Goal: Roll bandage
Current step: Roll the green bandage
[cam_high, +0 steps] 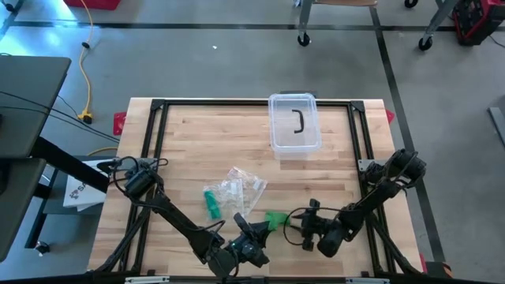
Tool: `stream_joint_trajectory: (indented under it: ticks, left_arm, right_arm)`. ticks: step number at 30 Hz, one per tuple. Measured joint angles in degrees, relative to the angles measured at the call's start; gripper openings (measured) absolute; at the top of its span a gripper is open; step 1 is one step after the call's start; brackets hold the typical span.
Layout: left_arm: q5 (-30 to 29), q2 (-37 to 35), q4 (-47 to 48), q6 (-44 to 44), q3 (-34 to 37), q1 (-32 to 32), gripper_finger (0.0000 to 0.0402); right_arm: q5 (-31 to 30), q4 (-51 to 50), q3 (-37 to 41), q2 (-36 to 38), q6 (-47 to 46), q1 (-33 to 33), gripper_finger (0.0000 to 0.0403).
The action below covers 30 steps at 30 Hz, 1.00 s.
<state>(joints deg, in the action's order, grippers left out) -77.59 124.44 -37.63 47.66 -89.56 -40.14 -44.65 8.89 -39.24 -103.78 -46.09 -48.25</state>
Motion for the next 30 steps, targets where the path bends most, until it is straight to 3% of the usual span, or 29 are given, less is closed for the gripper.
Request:
stream_joint_trajectory:
  ticks: [13,17,24,30]
  left_arm:
    - [1.21,0.0,0.0,-1.12,-0.01,-0.48,0.0]
    - [9.5,0.0,0.34,-7.54,-0.01,-1.26,0.0]
    - [28.73,0.0,11.78,-27.86,0.0,-0.72,0.0]
    - [32.1,0.0,15.55,-32.44,-0.02,0.56,0.0]
  right_arm:
    - [1.38,-2.33,0.0,0.01,3.01,1.73,0.0144]
    - [4.1,-2.83,0.0,0.03,1.72,1.62,0.0144]
    - [6.89,-3.55,-0.07,0.45,-5.29,-1.42,0.0144]
    - [8.37,-4.56,-0.07,3.23,-9.01,-5.42,0.0144]
